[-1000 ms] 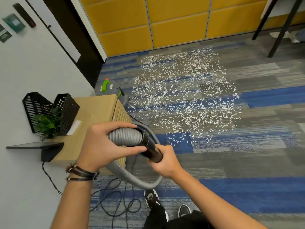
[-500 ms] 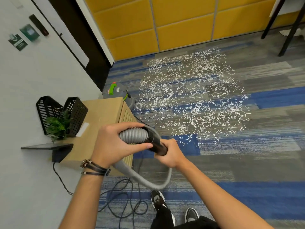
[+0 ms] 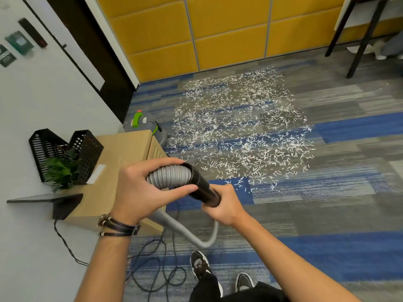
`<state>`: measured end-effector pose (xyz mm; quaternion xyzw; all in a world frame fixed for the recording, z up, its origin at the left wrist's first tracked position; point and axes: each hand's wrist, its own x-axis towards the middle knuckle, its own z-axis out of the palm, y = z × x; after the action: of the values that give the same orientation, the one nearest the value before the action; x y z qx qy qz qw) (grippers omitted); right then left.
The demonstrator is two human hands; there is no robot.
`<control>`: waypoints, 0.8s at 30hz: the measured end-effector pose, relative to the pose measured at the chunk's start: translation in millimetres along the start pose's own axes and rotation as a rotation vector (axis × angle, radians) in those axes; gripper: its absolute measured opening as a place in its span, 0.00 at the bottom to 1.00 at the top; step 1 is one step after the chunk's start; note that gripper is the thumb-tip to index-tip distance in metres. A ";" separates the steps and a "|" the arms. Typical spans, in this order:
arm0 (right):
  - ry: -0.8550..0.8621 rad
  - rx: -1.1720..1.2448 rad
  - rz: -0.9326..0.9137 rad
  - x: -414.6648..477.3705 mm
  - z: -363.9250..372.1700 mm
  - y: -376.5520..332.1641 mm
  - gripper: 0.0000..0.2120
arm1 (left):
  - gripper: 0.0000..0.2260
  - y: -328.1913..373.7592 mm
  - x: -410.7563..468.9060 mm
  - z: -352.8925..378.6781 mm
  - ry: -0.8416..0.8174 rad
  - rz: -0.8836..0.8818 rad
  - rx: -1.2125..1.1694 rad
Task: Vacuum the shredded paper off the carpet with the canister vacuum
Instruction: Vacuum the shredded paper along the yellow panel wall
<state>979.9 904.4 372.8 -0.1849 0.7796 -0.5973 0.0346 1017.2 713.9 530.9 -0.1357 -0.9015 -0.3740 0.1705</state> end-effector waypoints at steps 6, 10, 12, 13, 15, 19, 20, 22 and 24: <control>-0.031 -0.014 -0.004 -19.0 -7.9 8.5 0.10 | 0.23 4.6 -1.8 6.9 -0.072 0.003 -0.062; -0.015 -0.065 -0.010 -29.7 -17.6 12.0 0.06 | 0.22 4.3 -8.8 11.6 -0.066 0.002 -0.102; -0.004 -0.100 -0.010 -27.6 -21.4 10.5 0.07 | 0.22 1.0 -11.8 12.5 -0.020 -0.015 -0.099; 0.000 -0.117 -0.013 -25.8 -23.1 9.8 0.07 | 0.22 0.4 -12.3 13.1 -0.001 -0.019 -0.093; 0.005 -0.120 -0.013 -22.4 -24.8 9.9 0.07 | 0.22 2.1 -12.6 15.2 0.006 -0.021 -0.083; -0.008 -0.090 -0.011 -17.1 -28.7 15.4 0.16 | 0.23 7.9 -9.5 26.4 -0.028 0.009 -0.086; -0.019 -0.085 -0.004 -16.1 -29.9 16.9 0.18 | 0.23 7.5 -8.0 28.8 -0.040 0.011 -0.082; -0.031 -0.074 0.006 -17.3 -30.9 19.6 0.19 | 0.24 5.0 -5.7 30.9 -0.063 0.012 -0.081; -0.029 -0.057 0.026 -22.8 -31.0 22.5 0.16 | 0.24 3.3 -3.8 31.8 -0.088 0.031 -0.086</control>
<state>987.0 945.4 356.6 -0.1844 0.7981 -0.5716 0.0481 1015.3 738.6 510.4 -0.1732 -0.8889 -0.4036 0.1304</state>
